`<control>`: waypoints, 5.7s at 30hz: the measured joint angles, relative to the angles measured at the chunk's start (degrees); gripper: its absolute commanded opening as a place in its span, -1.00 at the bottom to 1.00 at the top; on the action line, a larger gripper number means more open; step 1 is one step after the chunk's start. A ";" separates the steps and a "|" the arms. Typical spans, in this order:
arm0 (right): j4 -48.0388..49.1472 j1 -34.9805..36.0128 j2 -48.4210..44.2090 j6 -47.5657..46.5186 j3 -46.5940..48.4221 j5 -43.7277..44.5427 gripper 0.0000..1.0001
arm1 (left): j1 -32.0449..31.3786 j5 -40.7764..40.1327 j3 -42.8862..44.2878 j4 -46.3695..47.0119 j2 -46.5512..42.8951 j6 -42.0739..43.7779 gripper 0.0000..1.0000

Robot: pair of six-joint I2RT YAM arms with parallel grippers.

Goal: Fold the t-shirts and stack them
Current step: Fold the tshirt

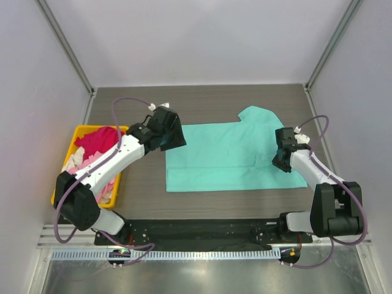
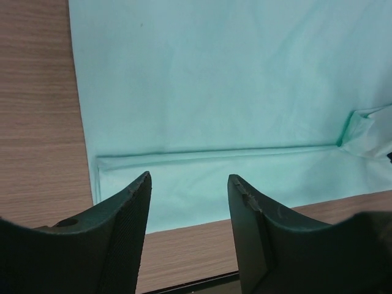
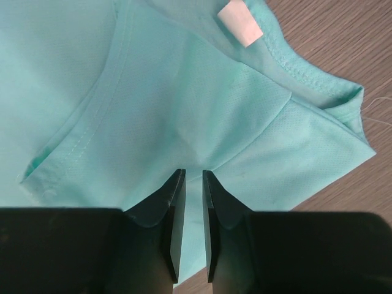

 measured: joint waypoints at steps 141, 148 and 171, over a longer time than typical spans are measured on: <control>4.28 -10.97 65.51 -36.00 77.00 -49.66 -0.98 | 20.15 14.08 48.28 -10.78 53.81 24.79 -1.00; 10.69 -10.78 56.43 -33.35 64.43 -42.56 -0.98 | 20.15 14.19 42.18 -8.35 49.40 22.34 -0.99; 27.98 -10.71 22.34 -26.38 26.43 -29.97 -0.98 | 19.71 16.46 26.47 -1.57 35.58 17.46 -1.00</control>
